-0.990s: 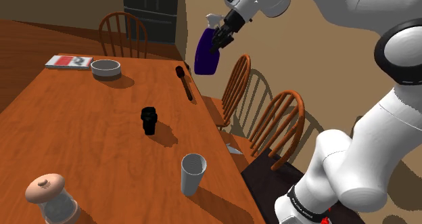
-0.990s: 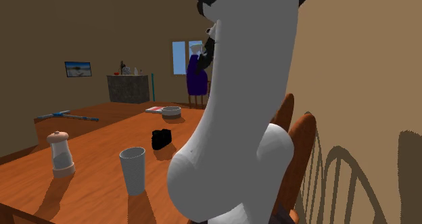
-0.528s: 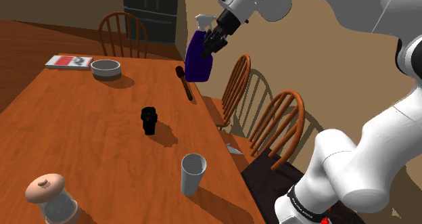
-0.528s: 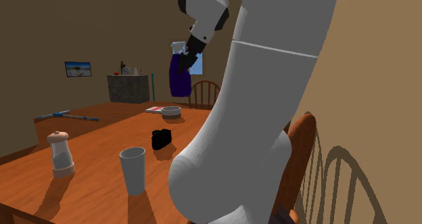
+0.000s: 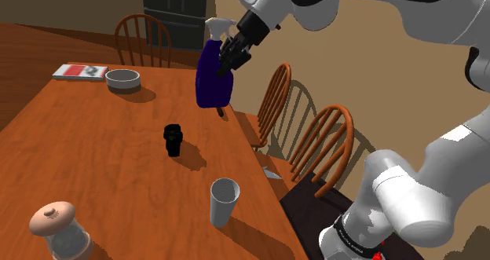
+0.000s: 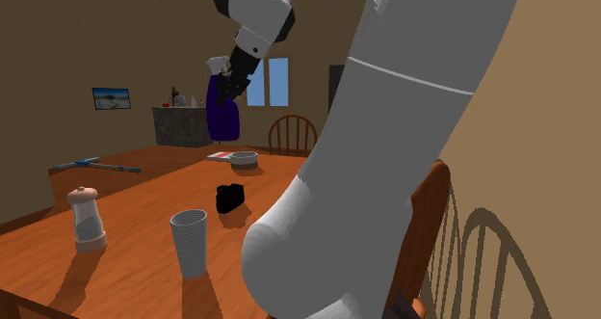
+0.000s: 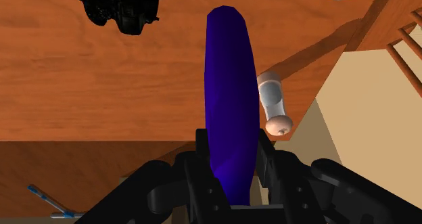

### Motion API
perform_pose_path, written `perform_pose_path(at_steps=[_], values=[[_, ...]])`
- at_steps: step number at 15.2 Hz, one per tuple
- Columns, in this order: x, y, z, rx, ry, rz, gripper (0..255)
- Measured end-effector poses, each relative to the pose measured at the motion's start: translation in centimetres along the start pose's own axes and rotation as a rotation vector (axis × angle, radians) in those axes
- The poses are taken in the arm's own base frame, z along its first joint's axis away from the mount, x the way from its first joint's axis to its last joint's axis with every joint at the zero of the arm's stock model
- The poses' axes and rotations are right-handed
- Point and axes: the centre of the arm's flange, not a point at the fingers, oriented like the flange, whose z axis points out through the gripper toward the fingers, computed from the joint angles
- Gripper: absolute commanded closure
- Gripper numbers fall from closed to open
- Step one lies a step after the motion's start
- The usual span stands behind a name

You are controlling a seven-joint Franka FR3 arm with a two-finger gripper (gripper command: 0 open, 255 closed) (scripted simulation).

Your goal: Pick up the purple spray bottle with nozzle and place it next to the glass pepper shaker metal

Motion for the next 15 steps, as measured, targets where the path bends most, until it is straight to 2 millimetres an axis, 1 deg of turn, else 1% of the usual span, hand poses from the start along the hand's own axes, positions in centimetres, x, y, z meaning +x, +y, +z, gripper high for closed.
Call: perform_pose_path(at_steps=[5,11,14,15], values=[[3.5,-4.3,2.4,0.000,0.000,0.001,255],[8.0,-10.5,5.4,0.000,0.000,0.000,255],[10.5,-12.9,6.9,0.000,0.000,0.000,255],[11.1,-13.9,7.1,0.000,0.000,0.000,255]])
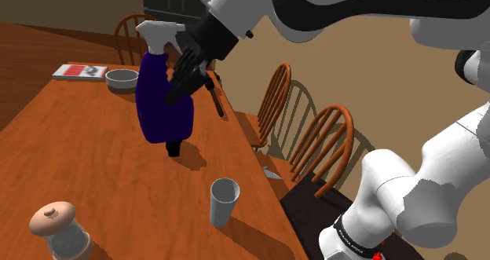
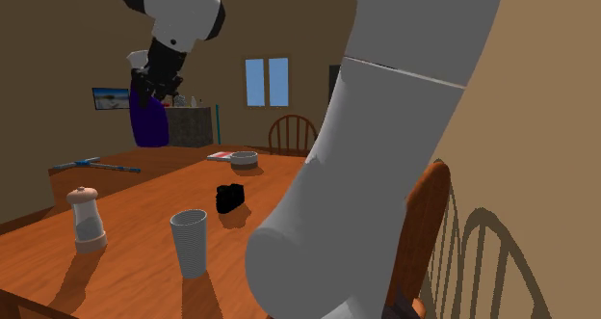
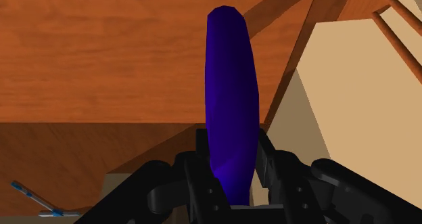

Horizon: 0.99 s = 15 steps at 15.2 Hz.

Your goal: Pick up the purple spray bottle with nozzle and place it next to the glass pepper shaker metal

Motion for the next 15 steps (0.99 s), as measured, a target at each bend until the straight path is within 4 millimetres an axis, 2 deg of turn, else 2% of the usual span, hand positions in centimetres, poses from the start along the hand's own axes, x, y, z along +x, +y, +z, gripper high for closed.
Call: perform_pose_path(at_steps=[13,14,15], values=[[9.6,-13.3,6.1,0.000,0.000,-0.001,255],[10.5,-13.9,6.4,0.000,0.000,0.000,255],[10.6,-14.3,6.8,0.000,0.000,0.000,255]])
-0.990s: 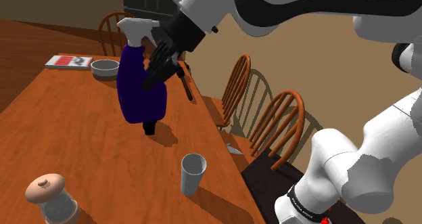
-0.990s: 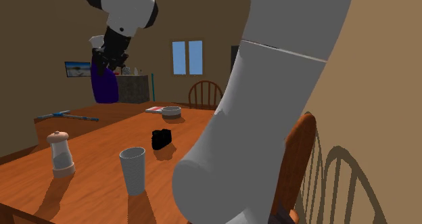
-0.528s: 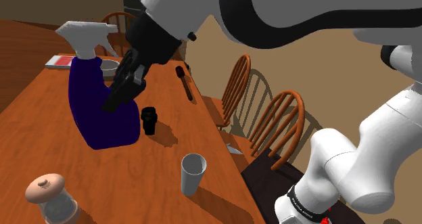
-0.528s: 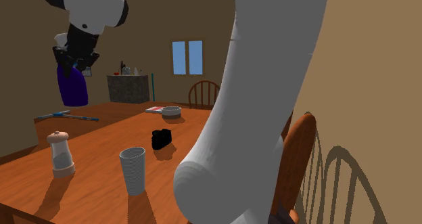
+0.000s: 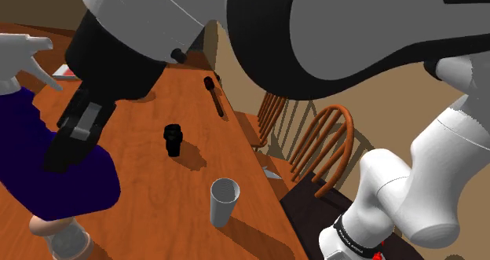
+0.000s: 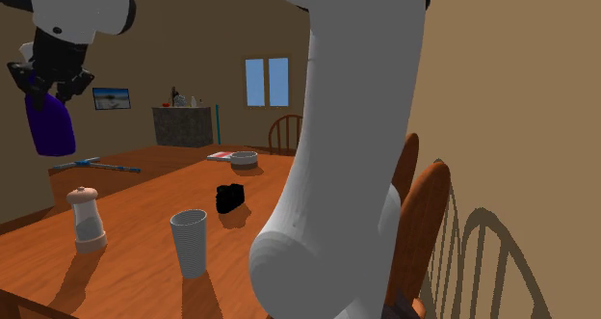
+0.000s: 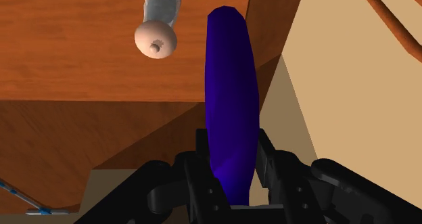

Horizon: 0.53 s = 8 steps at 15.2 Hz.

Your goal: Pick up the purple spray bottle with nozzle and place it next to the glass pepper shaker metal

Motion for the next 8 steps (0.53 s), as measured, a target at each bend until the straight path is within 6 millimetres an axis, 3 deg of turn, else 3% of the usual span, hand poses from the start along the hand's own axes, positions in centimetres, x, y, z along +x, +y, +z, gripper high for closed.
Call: perform_pose_path(at_steps=[8], values=[[-2.0,-0.2,3.7,0.000,0.000,0.001,255]])
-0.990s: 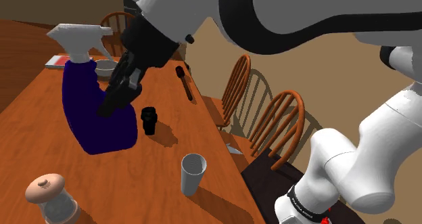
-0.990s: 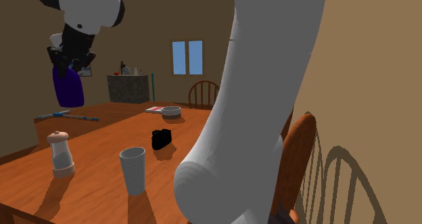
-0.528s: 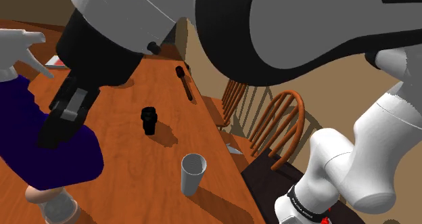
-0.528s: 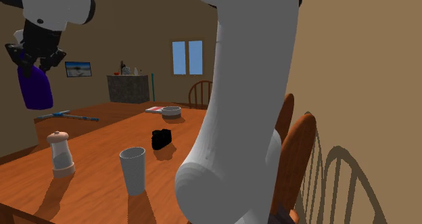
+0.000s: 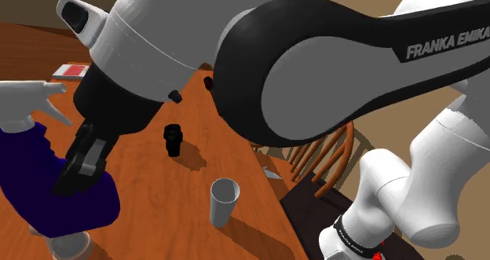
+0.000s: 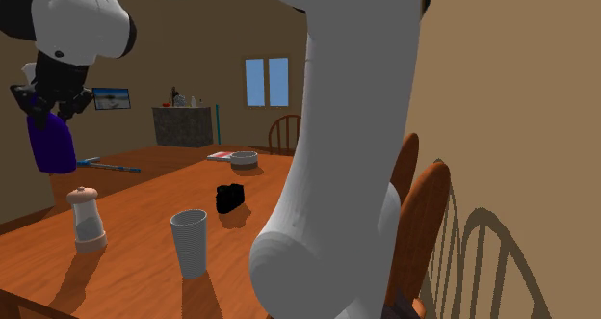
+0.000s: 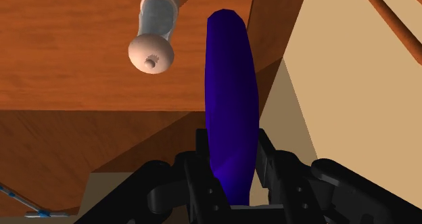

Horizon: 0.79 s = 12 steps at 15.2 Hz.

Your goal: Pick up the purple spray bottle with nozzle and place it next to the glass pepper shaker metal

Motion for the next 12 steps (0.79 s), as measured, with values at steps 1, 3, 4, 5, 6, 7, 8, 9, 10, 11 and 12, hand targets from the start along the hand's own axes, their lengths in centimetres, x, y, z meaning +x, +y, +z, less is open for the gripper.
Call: perform_pose_path(at_steps=[1,3,4,5,6,7,8,9,10,11,12], values=[[-0.3,0.0,0.4,0.000,0.000,0.000,255],[-0.9,-0.1,1.4,0.000,0.000,0.000,255],[-1.2,0.0,1.8,0.000,0.000,0.000,255],[-1.4,0.0,2.2,0.000,0.000,0.000,255],[-1.8,0.0,2.6,0.000,0.000,0.000,255],[-2.0,0.0,3.1,0.000,0.000,0.000,255],[-2.4,0.0,3.5,0.000,0.000,0.000,255],[-2.7,-0.1,4.0,0.000,0.000,0.000,255],[-3.0,0.0,4.5,0.000,0.000,0.000,255],[-3.2,0.1,4.9,0.000,0.000,0.000,255],[-3.5,-0.1,5.4,0.000,0.000,0.000,255]])
